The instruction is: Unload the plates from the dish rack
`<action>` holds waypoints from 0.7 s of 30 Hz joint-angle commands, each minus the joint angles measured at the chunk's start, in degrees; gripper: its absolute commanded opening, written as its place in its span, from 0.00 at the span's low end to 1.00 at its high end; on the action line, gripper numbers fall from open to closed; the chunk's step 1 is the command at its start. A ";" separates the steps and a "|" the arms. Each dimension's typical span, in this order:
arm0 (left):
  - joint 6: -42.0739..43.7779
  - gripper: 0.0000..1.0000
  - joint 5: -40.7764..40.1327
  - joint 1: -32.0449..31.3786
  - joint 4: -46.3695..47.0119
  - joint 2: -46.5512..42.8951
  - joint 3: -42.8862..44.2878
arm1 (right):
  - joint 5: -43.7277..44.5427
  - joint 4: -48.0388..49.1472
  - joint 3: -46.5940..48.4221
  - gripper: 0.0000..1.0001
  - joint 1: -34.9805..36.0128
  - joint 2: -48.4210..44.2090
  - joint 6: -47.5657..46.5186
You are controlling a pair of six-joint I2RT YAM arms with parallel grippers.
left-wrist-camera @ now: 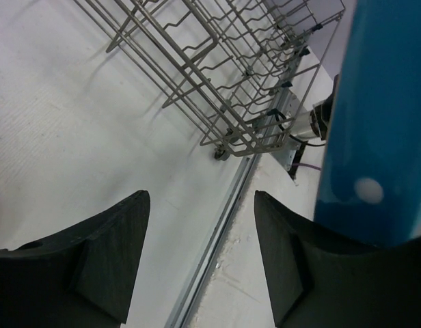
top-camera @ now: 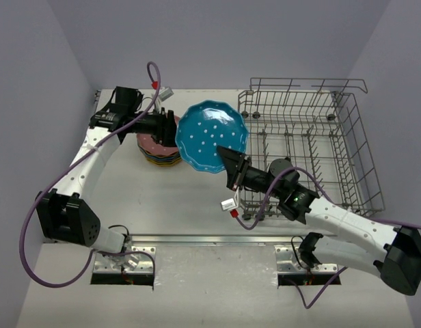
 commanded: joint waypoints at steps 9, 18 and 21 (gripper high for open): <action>-9.59 0.85 1.10 7.48 10.70 -4.57 -2.50 | 4.89 7.13 -0.78 0.00 2.39 -3.28 -1.56; -20.48 0.80 16.42 12.33 24.38 -5.76 -6.05 | 5.34 3.39 -2.16 0.00 2.39 -7.02 -0.86; -14.87 0.80 14.22 8.20 17.71 -5.42 -4.42 | 4.31 4.54 -2.04 0.00 2.39 -5.67 -1.06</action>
